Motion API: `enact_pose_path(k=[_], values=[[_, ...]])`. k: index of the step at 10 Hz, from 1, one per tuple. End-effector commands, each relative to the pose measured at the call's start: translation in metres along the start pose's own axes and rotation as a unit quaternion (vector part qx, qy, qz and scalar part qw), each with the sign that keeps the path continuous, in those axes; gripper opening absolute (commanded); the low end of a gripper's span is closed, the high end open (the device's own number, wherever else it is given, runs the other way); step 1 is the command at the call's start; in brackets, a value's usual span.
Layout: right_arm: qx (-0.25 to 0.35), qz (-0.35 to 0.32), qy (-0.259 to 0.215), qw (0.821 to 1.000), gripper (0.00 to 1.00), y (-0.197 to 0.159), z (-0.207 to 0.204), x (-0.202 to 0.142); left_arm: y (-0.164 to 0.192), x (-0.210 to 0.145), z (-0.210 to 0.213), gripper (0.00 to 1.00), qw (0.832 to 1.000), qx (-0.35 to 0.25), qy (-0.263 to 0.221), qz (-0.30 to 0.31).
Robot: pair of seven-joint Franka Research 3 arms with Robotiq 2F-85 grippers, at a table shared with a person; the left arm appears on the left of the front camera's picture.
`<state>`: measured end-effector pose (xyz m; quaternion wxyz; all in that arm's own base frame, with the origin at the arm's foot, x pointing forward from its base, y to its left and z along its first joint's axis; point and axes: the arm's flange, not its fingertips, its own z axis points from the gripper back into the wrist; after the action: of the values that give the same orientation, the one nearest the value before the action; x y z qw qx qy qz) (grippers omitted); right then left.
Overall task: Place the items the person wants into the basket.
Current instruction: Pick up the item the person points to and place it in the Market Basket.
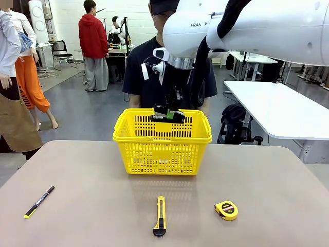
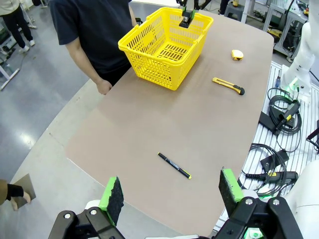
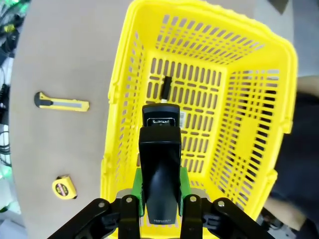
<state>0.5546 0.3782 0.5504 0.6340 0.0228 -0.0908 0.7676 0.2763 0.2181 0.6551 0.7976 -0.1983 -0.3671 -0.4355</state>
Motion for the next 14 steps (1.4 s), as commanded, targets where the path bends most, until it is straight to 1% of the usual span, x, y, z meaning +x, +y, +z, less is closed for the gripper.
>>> enact_pose_path(k=[1, 7, 10, 13, 14], values=[[0.032, -0.004, 0.011, 0.999, 0.32, -0.017, -0.013, -0.002, -0.001, 0.0, 0.0, 1.0, 1.0, 0.001, -0.004, -0.003], [0.116, -0.04, 0.06, 0.991, 0.32, -0.044, -0.1, -0.014, -0.001, 0.0, 0.0, 1.0, 1.0, 0.001, -0.004, -0.003], [0.132, -0.056, 0.078, 0.987, 0.32, -0.05, -0.122, -0.017, -0.001, 0.0, 0.0, 1.0, 1.0, 0.001, -0.004, -0.003], [0.136, -0.06, 0.08, 0.986, 0.32, -0.051, -0.127, -0.019, -0.001, 0.0, 0.0, 1.0, 1.0, 0.001, -0.004, -0.003], [0.137, -0.062, 0.079, 0.985, 0.46, -0.051, -0.126, -0.018, -0.001, 0.0, 0.0, 1.0, 1.0, 0.001, -0.004, -0.003]])
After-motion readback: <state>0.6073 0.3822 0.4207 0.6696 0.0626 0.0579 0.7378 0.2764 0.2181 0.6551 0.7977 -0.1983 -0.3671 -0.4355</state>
